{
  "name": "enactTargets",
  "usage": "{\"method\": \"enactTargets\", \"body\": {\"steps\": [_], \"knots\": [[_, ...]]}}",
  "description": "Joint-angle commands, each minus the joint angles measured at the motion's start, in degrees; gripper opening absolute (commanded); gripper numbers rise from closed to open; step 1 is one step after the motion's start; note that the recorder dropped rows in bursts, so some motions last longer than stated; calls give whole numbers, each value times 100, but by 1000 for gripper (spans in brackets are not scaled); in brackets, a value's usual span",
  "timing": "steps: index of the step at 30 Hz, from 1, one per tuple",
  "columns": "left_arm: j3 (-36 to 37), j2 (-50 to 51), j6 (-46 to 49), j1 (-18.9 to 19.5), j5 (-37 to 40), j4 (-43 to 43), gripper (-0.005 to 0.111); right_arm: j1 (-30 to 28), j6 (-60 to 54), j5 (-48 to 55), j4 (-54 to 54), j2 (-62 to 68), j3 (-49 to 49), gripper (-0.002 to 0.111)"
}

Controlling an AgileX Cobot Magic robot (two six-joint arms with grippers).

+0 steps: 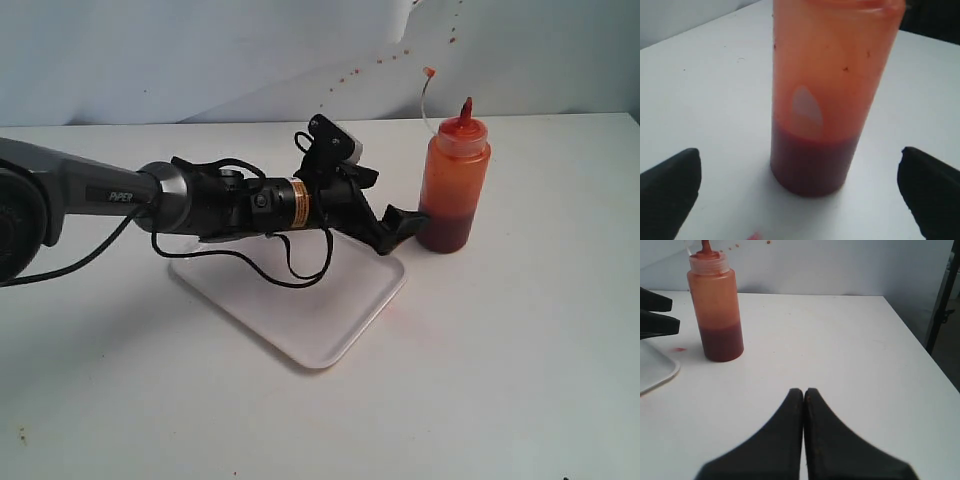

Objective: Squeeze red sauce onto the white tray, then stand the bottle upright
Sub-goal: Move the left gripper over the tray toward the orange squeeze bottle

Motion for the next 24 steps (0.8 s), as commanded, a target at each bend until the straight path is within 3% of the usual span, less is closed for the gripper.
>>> {"method": "enactTargets", "body": {"steps": [1, 4, 16, 24], "knots": [[-24, 316, 47, -23, -730, -884, 104, 15, 2, -6, -54, -14, 20, 0], [-38, 549, 743, -23, -920, -1464, 104, 15, 2, -6, -54, -14, 20, 0], [-1341, 1257, 628, -335, -491, -1389, 104, 15, 2, -6, -54, -14, 20, 0], [-1453, 1374, 402, -361, -516, -1172, 104, 15, 2, -6, -54, -14, 20, 0]]}}
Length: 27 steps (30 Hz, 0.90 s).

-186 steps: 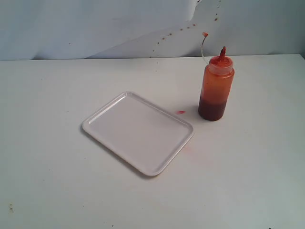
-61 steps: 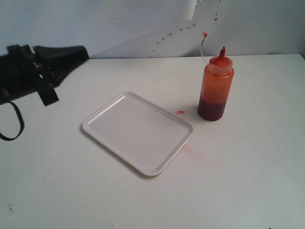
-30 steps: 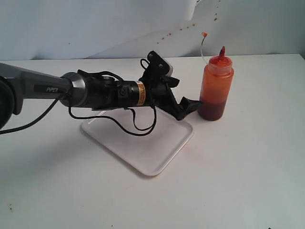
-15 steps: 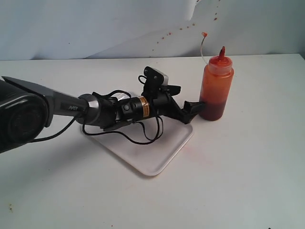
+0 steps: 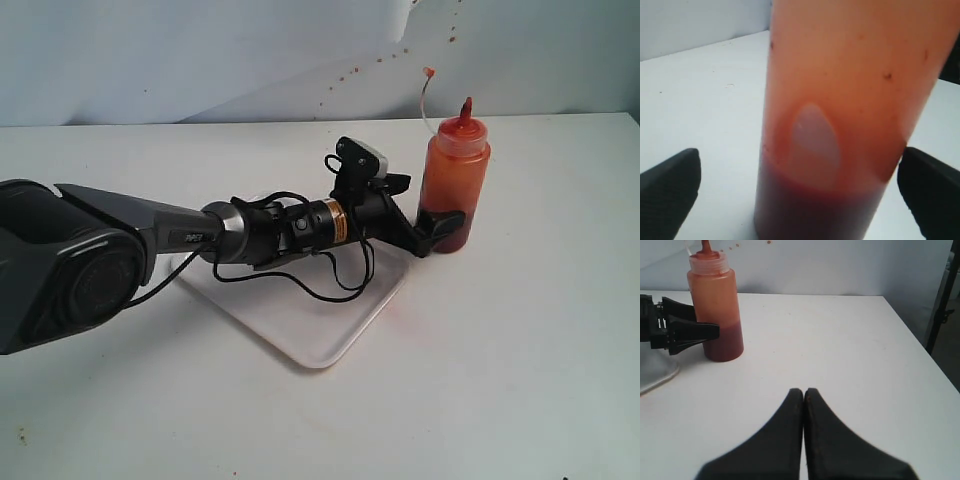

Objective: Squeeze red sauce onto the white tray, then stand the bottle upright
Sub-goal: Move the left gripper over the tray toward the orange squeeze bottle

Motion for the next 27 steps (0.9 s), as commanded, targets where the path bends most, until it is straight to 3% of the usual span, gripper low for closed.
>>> {"method": "enactTargets", "body": {"steps": [1, 12, 27], "knots": [[-43, 33, -82, -52, -38, 76, 104, 15, 2, -6, -54, -14, 20, 0], [-571, 174, -243, -303, 551, -40, 104, 15, 2, -6, -54, -14, 20, 0], [-883, 324, -243, -302, 766, -83, 105, 15, 2, -6, -54, -14, 20, 0]]}}
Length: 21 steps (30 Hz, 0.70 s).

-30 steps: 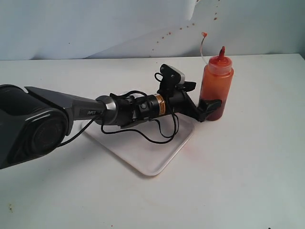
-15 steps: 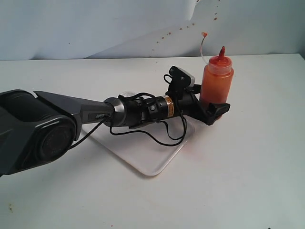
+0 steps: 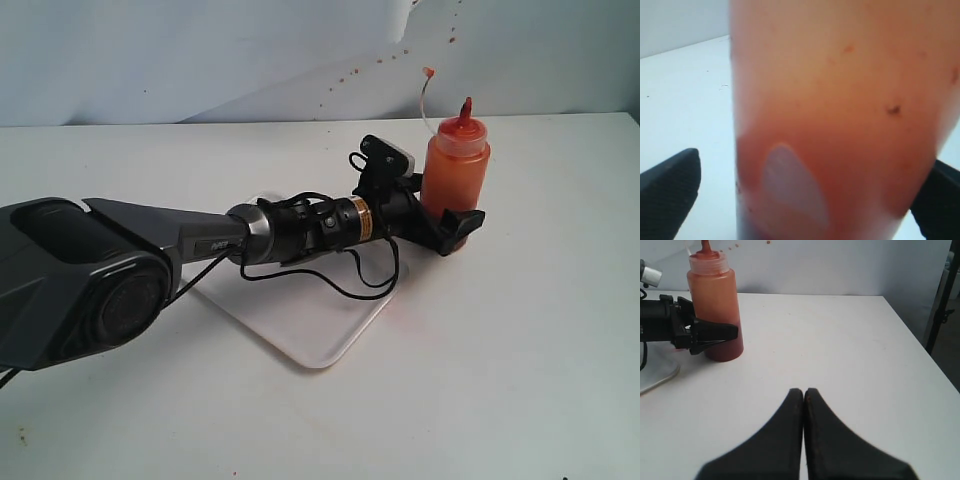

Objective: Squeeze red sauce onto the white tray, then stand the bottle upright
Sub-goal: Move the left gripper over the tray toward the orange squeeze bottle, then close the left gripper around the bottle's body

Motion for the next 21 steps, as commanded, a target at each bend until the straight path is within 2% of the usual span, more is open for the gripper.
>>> {"method": "enactTargets", "body": {"steps": [1, 21], "knots": [[-96, 19, -97, -31, 47, -139, 105, 15, 2, -6, -54, -14, 20, 0], [-428, 312, -186, -224, 535, -34, 105, 15, 2, -6, -54, -14, 20, 0]]}}
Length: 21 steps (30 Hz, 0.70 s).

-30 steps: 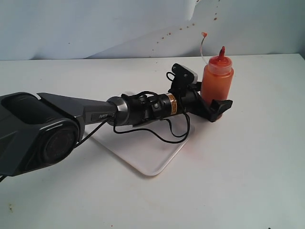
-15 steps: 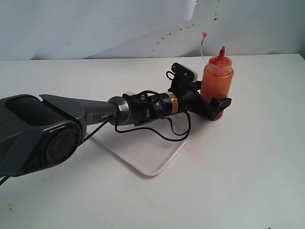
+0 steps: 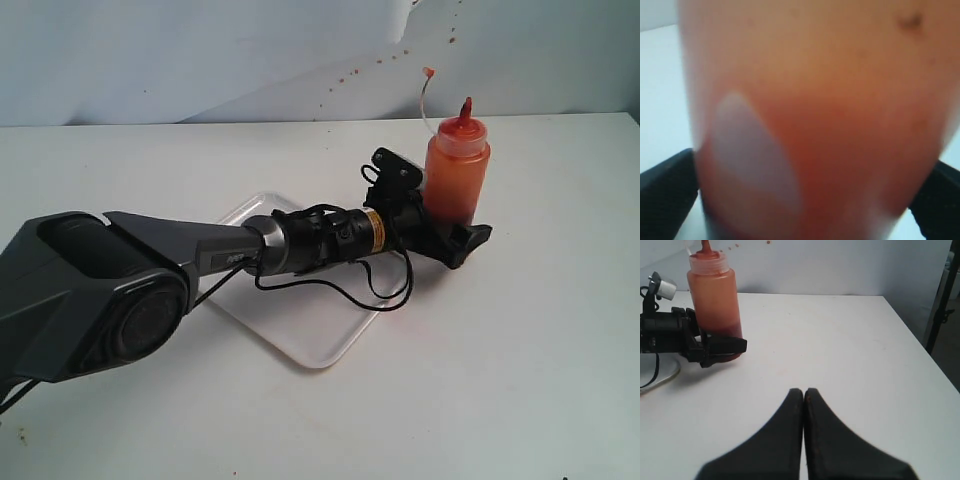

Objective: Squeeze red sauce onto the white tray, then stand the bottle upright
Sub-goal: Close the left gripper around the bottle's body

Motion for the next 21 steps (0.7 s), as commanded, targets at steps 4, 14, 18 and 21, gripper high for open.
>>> {"method": "enactTargets", "body": {"steps": [4, 14, 18, 21], "knots": [[-156, 42, -77, -38, 200, -79, 104, 15, 2, -6, -54, -14, 20, 0], [-326, 42, -77, -53, 389, -607, 58, 15, 2, -6, -54, -14, 20, 0], [-326, 42, -77, -53, 402, -607, 29, 15, 2, -6, -54, -14, 20, 0], [-326, 42, -64, -53, 402, -607, 7, 15, 2, -6, -54, -14, 20, 0]]}}
